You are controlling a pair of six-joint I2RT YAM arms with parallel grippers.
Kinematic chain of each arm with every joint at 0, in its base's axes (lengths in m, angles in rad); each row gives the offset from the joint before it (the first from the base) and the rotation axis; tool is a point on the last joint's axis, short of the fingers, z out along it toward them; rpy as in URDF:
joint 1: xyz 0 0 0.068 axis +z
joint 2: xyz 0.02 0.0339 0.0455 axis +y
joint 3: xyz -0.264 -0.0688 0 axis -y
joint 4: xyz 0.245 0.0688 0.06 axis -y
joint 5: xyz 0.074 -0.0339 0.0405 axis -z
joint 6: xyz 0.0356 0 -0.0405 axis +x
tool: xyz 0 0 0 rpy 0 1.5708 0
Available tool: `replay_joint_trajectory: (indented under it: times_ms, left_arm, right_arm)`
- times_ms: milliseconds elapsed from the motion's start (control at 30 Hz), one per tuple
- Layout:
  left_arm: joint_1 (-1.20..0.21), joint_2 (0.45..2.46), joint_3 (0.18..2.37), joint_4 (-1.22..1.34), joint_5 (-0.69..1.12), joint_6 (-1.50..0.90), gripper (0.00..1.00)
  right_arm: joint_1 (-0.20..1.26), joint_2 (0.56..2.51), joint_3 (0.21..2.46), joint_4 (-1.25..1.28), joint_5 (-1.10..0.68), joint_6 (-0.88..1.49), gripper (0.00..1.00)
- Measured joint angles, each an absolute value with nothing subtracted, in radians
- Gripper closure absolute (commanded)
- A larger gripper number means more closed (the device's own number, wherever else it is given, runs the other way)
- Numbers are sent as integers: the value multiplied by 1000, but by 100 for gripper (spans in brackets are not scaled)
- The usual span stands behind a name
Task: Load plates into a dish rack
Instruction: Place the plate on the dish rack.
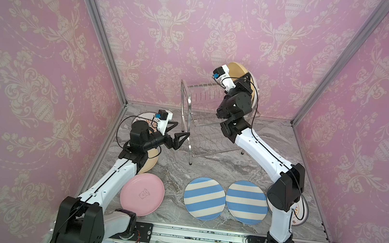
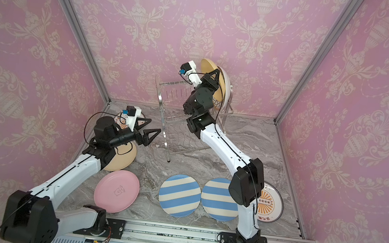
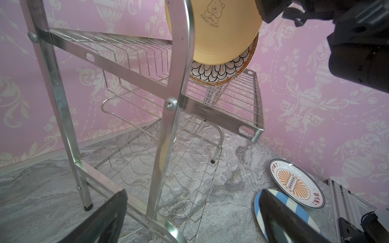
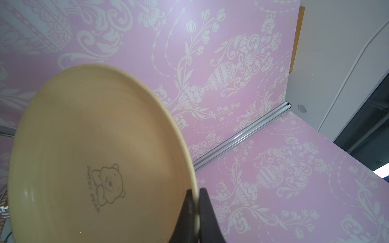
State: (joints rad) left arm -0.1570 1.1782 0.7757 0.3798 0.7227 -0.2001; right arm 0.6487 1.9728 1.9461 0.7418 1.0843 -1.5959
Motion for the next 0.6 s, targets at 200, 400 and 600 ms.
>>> replay_joint_trajectory:
  times_ms: [200, 400, 600]
  left_arm:
    - [-139, 1154, 755, 389, 723, -204, 1]
    - [-126, 1151, 749, 388, 723, -204, 1]
    - [-119, 1149, 749, 388, 723, -204, 1]
  right_arm:
    - [649, 1971, 1937, 654, 1109, -1541, 100]
    - [648, 1945, 1933, 510, 1128, -1429, 100]
    - [644, 1915, 1922, 436, 1135, -1345, 100]
